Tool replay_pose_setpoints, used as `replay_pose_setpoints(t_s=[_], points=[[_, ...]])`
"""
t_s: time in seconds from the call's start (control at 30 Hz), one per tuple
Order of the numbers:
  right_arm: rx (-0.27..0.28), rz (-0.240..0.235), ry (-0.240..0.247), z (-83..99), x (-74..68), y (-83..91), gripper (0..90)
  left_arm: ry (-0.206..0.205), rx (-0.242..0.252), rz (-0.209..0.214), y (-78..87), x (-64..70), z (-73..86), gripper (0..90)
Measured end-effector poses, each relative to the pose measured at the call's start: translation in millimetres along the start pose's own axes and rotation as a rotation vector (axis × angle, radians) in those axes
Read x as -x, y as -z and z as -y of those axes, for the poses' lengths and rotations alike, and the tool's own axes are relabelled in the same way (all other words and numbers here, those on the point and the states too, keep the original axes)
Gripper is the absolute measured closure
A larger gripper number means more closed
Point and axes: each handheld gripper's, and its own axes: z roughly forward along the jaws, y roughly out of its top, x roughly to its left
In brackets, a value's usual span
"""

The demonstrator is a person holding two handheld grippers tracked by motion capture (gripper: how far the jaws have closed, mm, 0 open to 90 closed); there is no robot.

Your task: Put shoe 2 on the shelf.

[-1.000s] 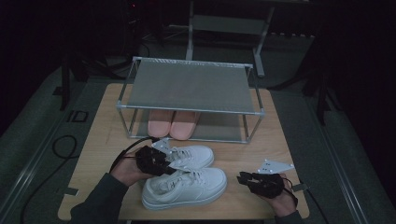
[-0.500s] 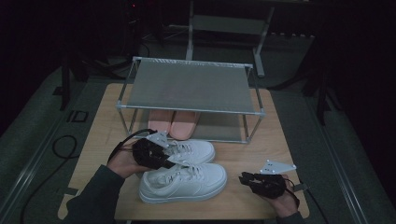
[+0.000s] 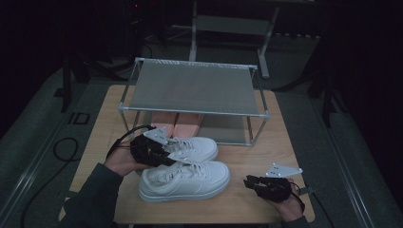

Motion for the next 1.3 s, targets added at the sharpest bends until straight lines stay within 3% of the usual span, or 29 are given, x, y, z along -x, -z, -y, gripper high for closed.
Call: replay_pose_setpoints(t_s=[0.8,1.03,1.3], points=[[0.0,0.009,-0.016,3.4,3.2,0.5,72.3,-0.039,0.037,0.01,23.9,0.7,-14.5,78.9],[0.001,0.01,-0.021,4.4,4.3,0.9,72.3,-0.018,0.053,-0.001,30.6,-2.3,-16.9,79.1],[0.001,0.011,-0.026,5.0,4.9,0.5,72.4,-0.027,0.074,-0.001,40.7,-2.9,-20.6,79.0]])
